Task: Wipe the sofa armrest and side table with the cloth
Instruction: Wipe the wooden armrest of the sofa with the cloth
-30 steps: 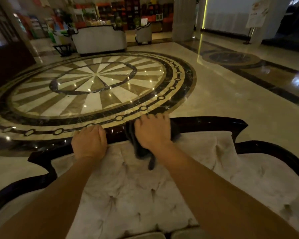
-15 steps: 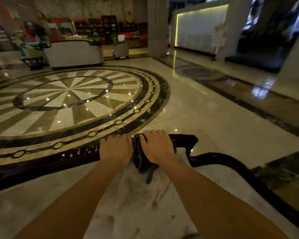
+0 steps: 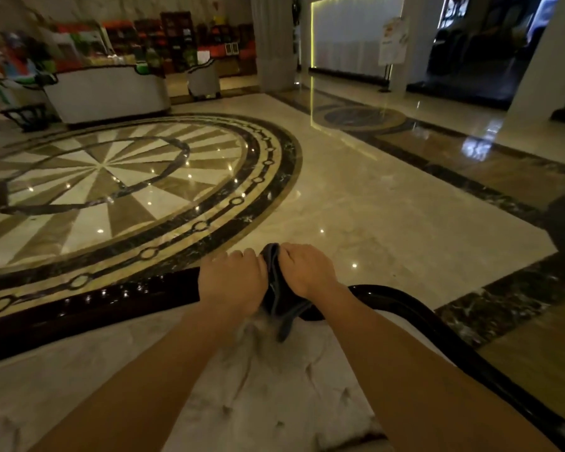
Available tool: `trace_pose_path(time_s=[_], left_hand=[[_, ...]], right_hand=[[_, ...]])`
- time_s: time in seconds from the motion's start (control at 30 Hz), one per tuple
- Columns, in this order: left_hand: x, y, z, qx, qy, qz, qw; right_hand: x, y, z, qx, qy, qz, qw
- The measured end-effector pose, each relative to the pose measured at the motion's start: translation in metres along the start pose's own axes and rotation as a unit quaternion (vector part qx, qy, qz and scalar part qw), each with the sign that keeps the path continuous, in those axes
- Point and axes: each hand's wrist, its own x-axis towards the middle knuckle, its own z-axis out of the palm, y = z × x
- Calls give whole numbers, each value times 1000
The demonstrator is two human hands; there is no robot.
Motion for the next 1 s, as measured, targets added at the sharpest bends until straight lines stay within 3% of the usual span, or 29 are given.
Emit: trace_pose_path(time_s=[0.17, 0.3, 0.4, 0.47, 0.57, 0.63, 0.7, 0.8, 0.9, 1.0], left_hand=[[24, 47, 18, 2, 11, 24, 1000], [29, 58, 16, 20, 40, 55, 997], [31, 58, 22, 23, 63, 80, 995], [26, 61, 21, 31, 71, 86, 993], [31, 67, 18, 55, 45, 42, 997], [33, 69, 17, 57, 22, 24, 998], [36, 71, 15, 44, -5, 4, 999], [36, 82, 14, 29, -15, 25, 999], [33, 106, 26, 51, 8, 149, 988], [33, 140, 49, 28, -9, 243, 970]], right_hand=[[14, 80, 29, 179, -44, 127, 975], [-18, 79, 72, 154, -84, 63, 982], [-25, 114, 72, 41, -104, -32, 993], [-24, 139, 61, 14, -99, -25, 995], [-15, 126, 45, 228, -35, 102, 968], [-16, 94, 50, 279, -26, 104, 954], [-26, 79, 73, 184, -25, 10, 982], [-33, 107, 71, 64, -43, -78, 994], [-29, 161, 51, -134, -72, -140, 978], [-35, 196, 32, -202, -71, -95, 972]])
